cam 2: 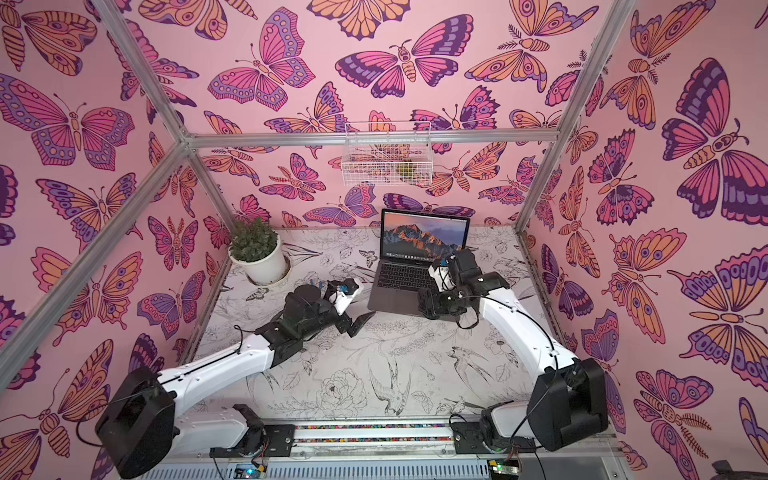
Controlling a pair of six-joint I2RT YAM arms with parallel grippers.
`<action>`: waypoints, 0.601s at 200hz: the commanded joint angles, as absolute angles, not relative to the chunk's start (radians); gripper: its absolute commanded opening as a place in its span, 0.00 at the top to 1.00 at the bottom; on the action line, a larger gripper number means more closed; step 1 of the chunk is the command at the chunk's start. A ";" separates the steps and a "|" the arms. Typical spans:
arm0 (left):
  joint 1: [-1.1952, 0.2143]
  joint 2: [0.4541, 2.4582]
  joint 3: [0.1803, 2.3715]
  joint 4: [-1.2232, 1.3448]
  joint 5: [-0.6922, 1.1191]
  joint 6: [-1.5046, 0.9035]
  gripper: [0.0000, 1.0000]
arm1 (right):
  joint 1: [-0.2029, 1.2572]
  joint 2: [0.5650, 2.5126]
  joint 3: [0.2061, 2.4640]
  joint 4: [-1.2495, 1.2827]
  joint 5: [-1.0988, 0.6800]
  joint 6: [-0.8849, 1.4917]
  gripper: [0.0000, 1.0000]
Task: Insert the wireless mouse receiver into the laptop
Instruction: Pick up the mouse from the center of the board.
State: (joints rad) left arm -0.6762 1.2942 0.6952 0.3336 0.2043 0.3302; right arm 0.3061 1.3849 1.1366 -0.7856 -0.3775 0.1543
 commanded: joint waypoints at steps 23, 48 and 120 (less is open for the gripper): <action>-0.728 1.390 0.699 0.423 0.243 0.794 0.03 | 0.395 1.505 1.305 -1.086 -0.548 -0.146 1.00; -0.777 1.415 0.701 0.426 0.242 0.843 0.07 | 0.458 1.565 1.394 -1.202 -0.567 -0.266 1.00; -0.854 1.450 0.687 0.486 0.316 0.768 0.28 | 0.520 1.724 1.513 -1.303 -0.693 -0.368 1.00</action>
State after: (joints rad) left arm -0.8467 1.4269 0.6952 0.4465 0.2668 0.7811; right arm 0.4927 1.7023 1.4708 -1.2209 -0.6125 -0.2981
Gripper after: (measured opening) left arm 0.769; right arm 0.620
